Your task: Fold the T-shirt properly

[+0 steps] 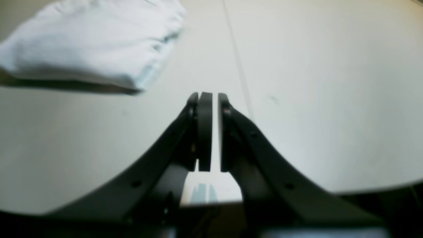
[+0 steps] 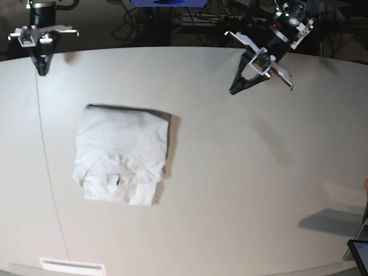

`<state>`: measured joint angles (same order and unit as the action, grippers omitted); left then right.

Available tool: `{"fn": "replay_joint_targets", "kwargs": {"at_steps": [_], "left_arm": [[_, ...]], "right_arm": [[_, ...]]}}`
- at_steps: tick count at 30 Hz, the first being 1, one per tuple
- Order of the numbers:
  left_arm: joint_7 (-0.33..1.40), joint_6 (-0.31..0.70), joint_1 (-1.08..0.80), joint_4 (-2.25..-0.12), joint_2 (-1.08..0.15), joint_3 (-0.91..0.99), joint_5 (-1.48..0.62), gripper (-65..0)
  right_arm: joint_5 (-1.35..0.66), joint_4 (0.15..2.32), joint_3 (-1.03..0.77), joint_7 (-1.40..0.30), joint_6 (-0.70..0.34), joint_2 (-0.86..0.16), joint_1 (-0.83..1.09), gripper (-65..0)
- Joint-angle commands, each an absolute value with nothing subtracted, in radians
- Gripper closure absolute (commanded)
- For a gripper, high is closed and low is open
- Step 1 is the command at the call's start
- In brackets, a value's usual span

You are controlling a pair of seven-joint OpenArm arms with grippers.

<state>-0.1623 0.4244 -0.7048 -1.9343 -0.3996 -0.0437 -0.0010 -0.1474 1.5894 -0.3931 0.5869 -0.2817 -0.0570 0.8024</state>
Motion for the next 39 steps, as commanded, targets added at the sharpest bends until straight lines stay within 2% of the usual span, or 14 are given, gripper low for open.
{"fn": "replay_joint_targets", "kwargs": {"at_steps": [1,6,9,13,19,23,27,29,31,34,36,39], "left_arm": [[-0.205,0.433,-0.736,-1.954,-0.409,-0.039,-0.013,0.0],[-0.205,0.433,-0.829,-1.949,-0.412,-0.042,-0.012,0.0],[-0.205,0.433,-0.875,-1.949,-0.404,-0.045,-0.012,0.0],[-0.205,0.433,-0.943,-1.922,-0.39,-0.047,-0.01,0.0],[-0.229,0.433,-1.053,-1.847,-0.389,-0.047,-0.01,0.0],[-0.231,0.432,-1.052,-1.693,-0.367,-0.064,-0.01,0.0],[-0.223,0.432,-0.966,-1.445,-0.328,-0.114,-0.01,0.0],[-0.223,0.432,-0.886,-1.305,-0.309,-0.151,-0.012,0.0],[-0.213,0.432,-0.792,-1.15,-0.285,-0.186,-0.012,0.0],[-0.151,0.43,-0.572,-0.796,-0.223,-0.223,-0.013,0.0],[-0.113,0.43,-0.404,-0.51,-0.176,-0.226,-0.013,0.0],[-0.113,0.43,-0.208,-0.191,-0.13,-0.228,-0.013,0.0]], "right_arm": [[-0.154,1.587,-0.432,0.619,-0.28,-0.067,0.82,-3.3],[-0.154,1.512,-0.507,0.619,-0.28,-0.07,0.854,-3.3],[-0.154,1.468,-0.512,0.619,-0.28,-0.07,0.877,-0.3],[-0.154,1.389,-0.498,0.605,-0.28,-0.064,0.911,-0.1],[-0.154,1.282,-0.46,0.437,-0.285,-0.07,0.923,-0.1],[-0.154,1.19,-0.352,0.257,-0.285,-0.097,0.88,-0.1],[-0.154,0.928,-0.194,-0.007,-0.285,-0.131,0.707,-0.1],[-0.154,0.728,-0.133,-0.07,-0.285,-0.143,0.584,-0.1],[-0.153,0.542,-0.088,-0.062,-0.285,-0.143,0.472,-0.1],[-0.153,0.295,-0.019,0.001,-0.283,-0.133,0.298,-0.1],[-0.153,0.179,0.036,0.045,-0.28,-0.11,0.205,-0.1],[-0.153,0.077,0.081,0.068,-0.28,-0.082,0.125,-0.1]]}}
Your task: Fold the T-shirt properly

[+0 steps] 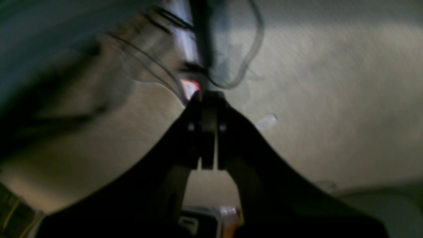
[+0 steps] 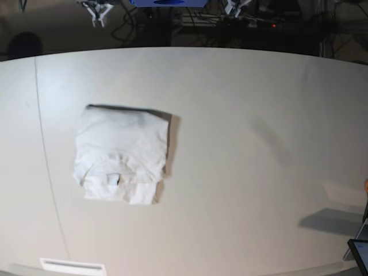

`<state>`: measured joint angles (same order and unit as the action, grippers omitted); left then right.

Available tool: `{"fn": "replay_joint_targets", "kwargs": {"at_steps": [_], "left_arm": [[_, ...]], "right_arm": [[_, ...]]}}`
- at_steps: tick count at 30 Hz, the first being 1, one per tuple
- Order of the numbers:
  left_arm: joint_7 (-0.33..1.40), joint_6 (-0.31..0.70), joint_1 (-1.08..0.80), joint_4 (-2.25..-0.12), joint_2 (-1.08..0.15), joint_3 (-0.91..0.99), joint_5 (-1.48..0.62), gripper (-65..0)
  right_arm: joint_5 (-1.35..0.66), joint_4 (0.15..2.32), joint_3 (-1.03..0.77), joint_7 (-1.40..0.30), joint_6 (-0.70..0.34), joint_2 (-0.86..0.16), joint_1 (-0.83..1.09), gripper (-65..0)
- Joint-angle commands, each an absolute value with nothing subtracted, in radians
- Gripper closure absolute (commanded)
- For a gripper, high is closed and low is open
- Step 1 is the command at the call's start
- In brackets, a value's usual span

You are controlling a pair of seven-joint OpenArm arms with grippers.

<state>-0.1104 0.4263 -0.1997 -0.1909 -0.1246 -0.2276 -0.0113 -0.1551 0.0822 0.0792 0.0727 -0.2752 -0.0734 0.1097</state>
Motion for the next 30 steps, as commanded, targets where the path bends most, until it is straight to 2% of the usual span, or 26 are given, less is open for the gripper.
{"fn": "replay_joint_targets", "kwargs": {"at_steps": [1,8,12,16,19,30], "left_arm": [[-0.113,0.43,-0.16,-0.134,-0.117,-0.228,-0.013,0.0],[-0.102,0.429,-0.058,-0.091,-0.079,-0.228,-0.013,0.0],[-0.104,0.429,-0.038,-0.096,-0.077,-0.222,-0.018,0.0],[-0.111,0.429,-0.044,-0.097,-0.077,-0.219,-0.019,0.0],[-0.113,0.429,-0.041,-0.099,-0.077,-0.219,-0.019,0.0],[-0.113,0.429,-0.03,-0.16,-0.077,-0.219,-0.021,0.0]], "right_arm": [[-0.153,0.067,0.084,0.07,-0.28,-0.071,0.11,-0.1],[-0.153,0.068,0.079,0.071,-0.265,-0.036,0.073,-0.3],[-0.153,0.068,0.081,0.104,-0.119,-0.031,0.071,-0.3],[-0.153,0.064,0.081,0.248,0.042,-0.041,0.082,-0.3],[-0.153,0.062,0.081,0.309,0.119,-0.05,0.093,-0.3],[-0.151,0.064,0.084,0.277,0.133,-0.05,0.077,-0.3]]}}
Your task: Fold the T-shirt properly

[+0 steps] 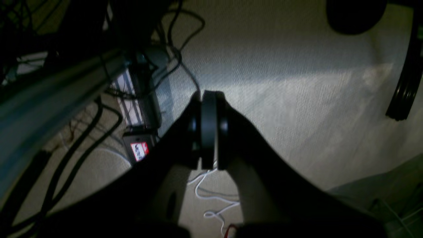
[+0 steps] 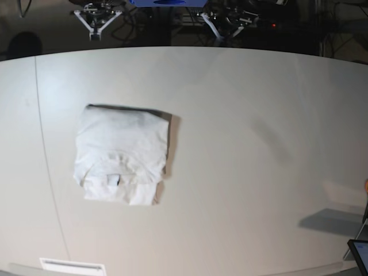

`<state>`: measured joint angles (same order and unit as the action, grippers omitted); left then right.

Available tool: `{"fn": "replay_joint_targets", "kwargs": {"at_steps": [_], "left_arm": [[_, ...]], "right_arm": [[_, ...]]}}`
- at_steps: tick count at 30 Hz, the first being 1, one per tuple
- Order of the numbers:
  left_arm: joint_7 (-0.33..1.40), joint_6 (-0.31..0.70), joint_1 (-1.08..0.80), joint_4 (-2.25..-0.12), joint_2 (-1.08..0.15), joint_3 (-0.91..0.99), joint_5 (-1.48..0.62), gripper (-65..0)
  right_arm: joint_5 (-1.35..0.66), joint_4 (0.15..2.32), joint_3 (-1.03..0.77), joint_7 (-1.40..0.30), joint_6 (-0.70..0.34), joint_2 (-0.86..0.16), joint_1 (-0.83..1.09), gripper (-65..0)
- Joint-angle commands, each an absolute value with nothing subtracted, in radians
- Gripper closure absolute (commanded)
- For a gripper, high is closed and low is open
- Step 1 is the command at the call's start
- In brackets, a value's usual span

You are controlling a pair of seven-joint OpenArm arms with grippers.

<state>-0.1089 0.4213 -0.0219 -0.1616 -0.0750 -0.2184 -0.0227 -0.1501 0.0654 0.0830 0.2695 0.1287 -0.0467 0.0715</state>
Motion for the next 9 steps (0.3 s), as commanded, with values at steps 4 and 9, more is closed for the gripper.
{"fn": "replay_joint_targets", "kwargs": {"at_steps": [4,9], "left_arm": [[-0.111,0.429,-0.031,-0.156,-0.059,-0.219,-0.021,0.0],[-0.108,0.429,-0.039,-0.154,-0.054,-0.219,-0.022,0.0]], "right_arm": [[-0.151,0.062,0.085,0.277,0.133,-0.053,0.077,-0.3],[-0.15,0.061,0.085,0.277,0.133,-0.05,0.081,-0.3]]}}
